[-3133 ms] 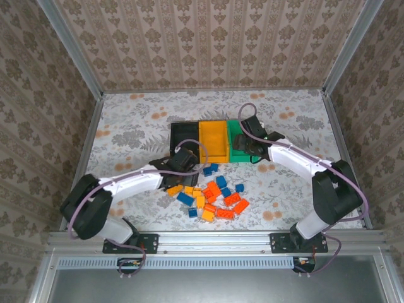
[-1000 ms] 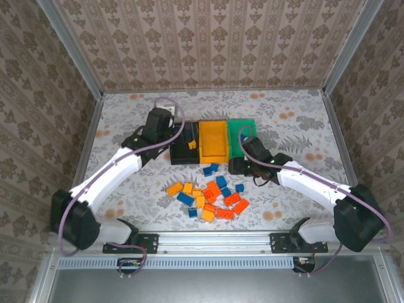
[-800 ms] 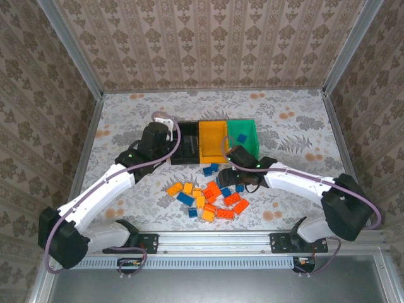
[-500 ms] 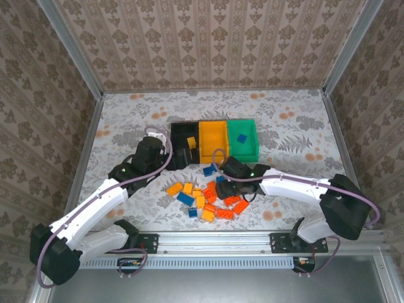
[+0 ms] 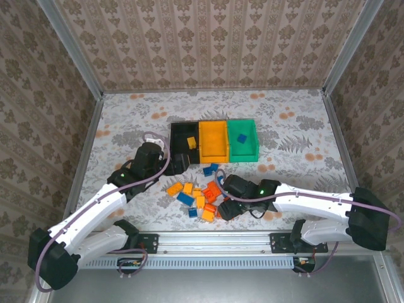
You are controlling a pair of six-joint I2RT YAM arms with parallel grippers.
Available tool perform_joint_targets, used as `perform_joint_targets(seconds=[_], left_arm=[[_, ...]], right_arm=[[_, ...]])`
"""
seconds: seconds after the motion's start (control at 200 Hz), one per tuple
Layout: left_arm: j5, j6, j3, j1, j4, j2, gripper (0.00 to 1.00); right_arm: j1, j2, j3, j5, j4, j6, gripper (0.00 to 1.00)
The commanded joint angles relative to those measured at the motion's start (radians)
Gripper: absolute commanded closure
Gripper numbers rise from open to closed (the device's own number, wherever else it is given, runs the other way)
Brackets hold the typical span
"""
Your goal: Sort the legos into containers by color
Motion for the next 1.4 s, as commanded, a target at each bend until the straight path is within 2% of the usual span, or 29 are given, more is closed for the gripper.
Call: perform_joint_targets(seconds=[0.0,0.6,0.86,0.99,1.16,1.285,1.395], left_arm=[[-0.009,-0.021,-0.012,0.005,-0.016,-0.010,0.00],[0.003,-0.026,-0.049,0.052,-0.020,-0.036,0.00],[0.010,-0.025,-0.056,0.062,-0.023,-0.046,0.00],[0.014,-0.026,-0.056,0.065,-0.022,-0.046,0.00],[0.019,-0.021,-0.054,0.067,-0.024,-0.047,0.00],[0.026,-0.016,-0.050,0.068,-0.022,-0.047,0.00],[0.026,-0.013,-0.046,0.068,-0.019,-0.048,0.00]], right_arm=[[0.011,0.053,0.005,-0.025,0.009,-0.045,0.27],[0.112,0.245,0.094,0.032,0.003,-0.144,0.29],[0.148,0.315,0.116,0.099,-0.032,-0.134,0.35],[0.148,0.343,0.120,0.134,-0.028,-0.121,0.44],[0.148,0.345,0.111,0.145,-0.022,-0.106,0.62],[0.146,0.303,0.094,0.162,-0.020,-0.097,0.72],[0.142,0.225,0.083,0.175,-0.028,-0.089,0.77]])
